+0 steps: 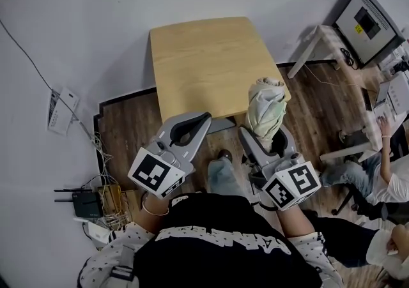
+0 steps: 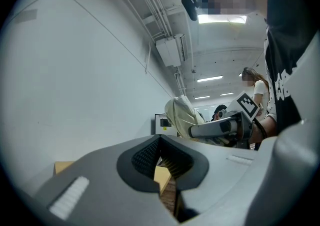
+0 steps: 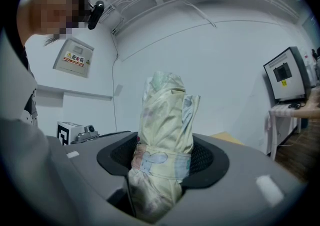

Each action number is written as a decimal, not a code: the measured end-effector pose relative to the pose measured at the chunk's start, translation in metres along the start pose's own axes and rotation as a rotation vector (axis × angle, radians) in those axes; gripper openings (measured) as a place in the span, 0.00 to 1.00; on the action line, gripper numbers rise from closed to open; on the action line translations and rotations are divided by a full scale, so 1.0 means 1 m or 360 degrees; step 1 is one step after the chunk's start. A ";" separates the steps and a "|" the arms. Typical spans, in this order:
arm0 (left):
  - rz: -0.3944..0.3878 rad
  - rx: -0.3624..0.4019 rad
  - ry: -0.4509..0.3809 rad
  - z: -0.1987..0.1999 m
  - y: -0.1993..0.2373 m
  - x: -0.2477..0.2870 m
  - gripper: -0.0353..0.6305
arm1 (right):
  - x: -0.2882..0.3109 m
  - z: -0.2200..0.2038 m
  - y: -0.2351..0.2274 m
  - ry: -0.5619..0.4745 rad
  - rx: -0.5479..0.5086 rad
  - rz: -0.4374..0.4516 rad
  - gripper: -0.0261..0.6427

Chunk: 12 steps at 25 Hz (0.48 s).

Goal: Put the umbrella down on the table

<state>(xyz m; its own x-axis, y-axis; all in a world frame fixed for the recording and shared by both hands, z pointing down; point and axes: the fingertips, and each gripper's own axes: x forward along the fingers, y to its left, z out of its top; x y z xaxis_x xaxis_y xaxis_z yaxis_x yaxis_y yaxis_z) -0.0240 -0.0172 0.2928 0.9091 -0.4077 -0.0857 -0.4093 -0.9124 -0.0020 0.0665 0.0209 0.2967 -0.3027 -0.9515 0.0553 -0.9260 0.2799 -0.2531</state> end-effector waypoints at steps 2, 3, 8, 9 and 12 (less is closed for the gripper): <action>0.0002 0.0008 -0.0002 -0.004 0.002 0.002 0.04 | 0.002 -0.002 -0.003 -0.0011 -0.0004 0.0000 0.48; 0.0006 0.0011 0.0000 -0.006 0.004 0.003 0.04 | 0.003 -0.003 -0.004 -0.0015 -0.0006 0.0001 0.48; 0.0016 0.0024 0.0016 -0.011 0.015 0.020 0.04 | 0.014 -0.004 -0.024 -0.0008 -0.0006 -0.0002 0.48; 0.0011 0.0023 0.0024 -0.012 0.017 0.026 0.04 | 0.018 -0.003 -0.029 -0.0007 0.0002 -0.0003 0.48; -0.0003 0.0020 0.0049 -0.013 0.025 0.045 0.04 | 0.030 0.002 -0.044 0.0010 0.0016 -0.0001 0.48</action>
<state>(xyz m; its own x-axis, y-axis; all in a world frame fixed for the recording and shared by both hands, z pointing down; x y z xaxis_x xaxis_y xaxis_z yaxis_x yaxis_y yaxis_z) 0.0079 -0.0590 0.3022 0.9117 -0.4071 -0.0553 -0.4084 -0.9127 -0.0144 0.0982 -0.0205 0.3080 -0.3036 -0.9508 0.0613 -0.9240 0.2781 -0.2625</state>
